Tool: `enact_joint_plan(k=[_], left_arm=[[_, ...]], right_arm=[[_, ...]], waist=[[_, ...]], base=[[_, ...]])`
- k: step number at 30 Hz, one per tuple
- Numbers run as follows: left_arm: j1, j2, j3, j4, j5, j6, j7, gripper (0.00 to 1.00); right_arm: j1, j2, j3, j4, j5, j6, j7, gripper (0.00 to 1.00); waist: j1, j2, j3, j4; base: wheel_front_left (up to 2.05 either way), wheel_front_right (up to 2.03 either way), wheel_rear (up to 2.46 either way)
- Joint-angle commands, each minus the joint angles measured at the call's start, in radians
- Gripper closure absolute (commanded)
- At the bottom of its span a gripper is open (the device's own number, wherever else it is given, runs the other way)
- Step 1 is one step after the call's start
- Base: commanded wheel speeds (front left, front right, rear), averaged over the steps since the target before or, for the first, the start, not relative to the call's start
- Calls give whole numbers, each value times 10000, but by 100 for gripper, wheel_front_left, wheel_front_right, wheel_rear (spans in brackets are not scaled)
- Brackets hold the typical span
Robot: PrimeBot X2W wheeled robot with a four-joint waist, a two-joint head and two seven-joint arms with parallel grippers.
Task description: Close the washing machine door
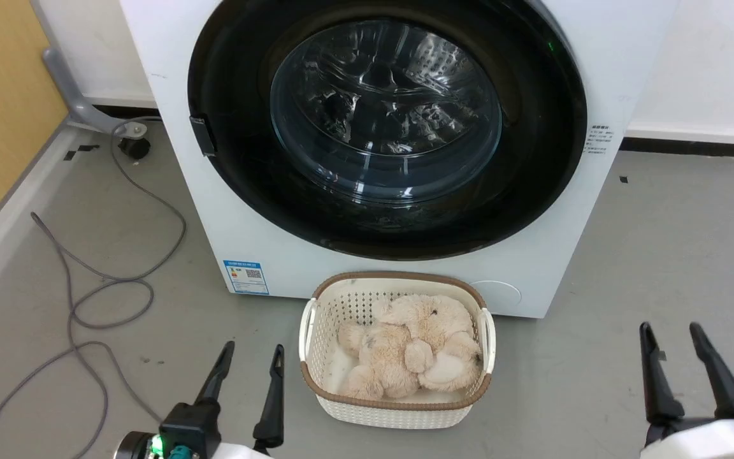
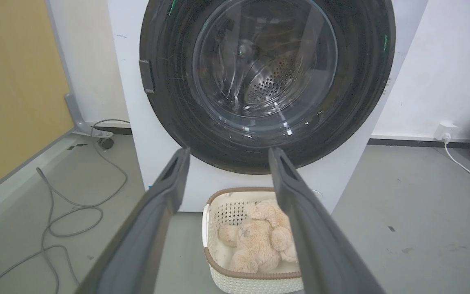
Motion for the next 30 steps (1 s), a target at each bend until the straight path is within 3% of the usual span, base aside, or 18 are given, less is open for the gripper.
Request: enact_joint_plan(k=[1,14,15,30], left_arm=[[134,61,-34,51,91,-48,-44,0],[198,9,-29,-22,6,65,-44,0],[92,-12,-19,-5,2,33,3,100],[42,-33,118,-111,137,19,255,100]], right_arm=[[268,128,-60,-133,-155,-7,51,0],[768,386,-107,-699,-307,-7,396,0],[612,359,-116,-643,-286,0,385,100],[501,393,-19,-637,-474,-1,515,100]], waist=[[1,-1,-16,22],[1,-1,-12,89],[1,-1,-12,88],[1,-1,-4,15]], base=[[0,0,0],[0,0,0],[0,0,0],[0,0,0]])
